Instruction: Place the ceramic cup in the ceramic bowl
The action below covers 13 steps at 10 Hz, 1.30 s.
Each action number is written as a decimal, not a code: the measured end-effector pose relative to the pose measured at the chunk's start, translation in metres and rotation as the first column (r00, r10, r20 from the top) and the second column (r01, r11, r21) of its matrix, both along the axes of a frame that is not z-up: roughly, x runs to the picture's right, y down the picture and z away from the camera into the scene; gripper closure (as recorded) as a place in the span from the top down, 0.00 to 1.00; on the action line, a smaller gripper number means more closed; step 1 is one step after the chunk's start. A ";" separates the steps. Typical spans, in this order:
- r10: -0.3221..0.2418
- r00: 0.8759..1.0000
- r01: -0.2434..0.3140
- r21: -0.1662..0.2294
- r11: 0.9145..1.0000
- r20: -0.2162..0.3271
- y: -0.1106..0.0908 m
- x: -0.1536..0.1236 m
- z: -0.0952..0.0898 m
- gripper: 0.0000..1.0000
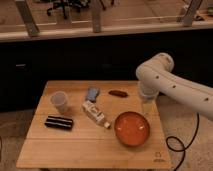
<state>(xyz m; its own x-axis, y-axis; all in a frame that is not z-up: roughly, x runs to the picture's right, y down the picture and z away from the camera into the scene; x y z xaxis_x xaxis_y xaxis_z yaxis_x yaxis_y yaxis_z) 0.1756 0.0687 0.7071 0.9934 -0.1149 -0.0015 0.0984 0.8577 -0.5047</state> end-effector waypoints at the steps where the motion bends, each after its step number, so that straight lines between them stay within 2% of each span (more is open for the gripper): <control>1: -0.010 1.000 0.010 0.004 1.000 0.004 -0.002 -0.004 0.002 0.80; 5: -0.065 0.997 0.064 0.027 0.998 0.038 -0.012 -0.032 0.009 0.80; 7: -0.103 0.992 0.101 0.041 0.994 0.073 -0.021 -0.068 0.013 0.80; 8: -0.113 0.990 0.110 0.044 0.993 0.081 -0.023 -0.073 0.014 0.80; 11: -0.162 0.980 0.155 0.066 0.986 0.118 -0.033 -0.101 0.018 0.80; 13: -0.203 0.969 0.192 0.085 0.978 0.143 -0.040 -0.124 0.023 0.80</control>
<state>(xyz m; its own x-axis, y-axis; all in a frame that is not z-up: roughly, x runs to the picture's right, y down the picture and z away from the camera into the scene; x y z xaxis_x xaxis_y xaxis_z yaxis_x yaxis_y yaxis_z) 0.0512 0.0284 0.7297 0.9403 -0.3141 0.1309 0.3398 0.8462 -0.4105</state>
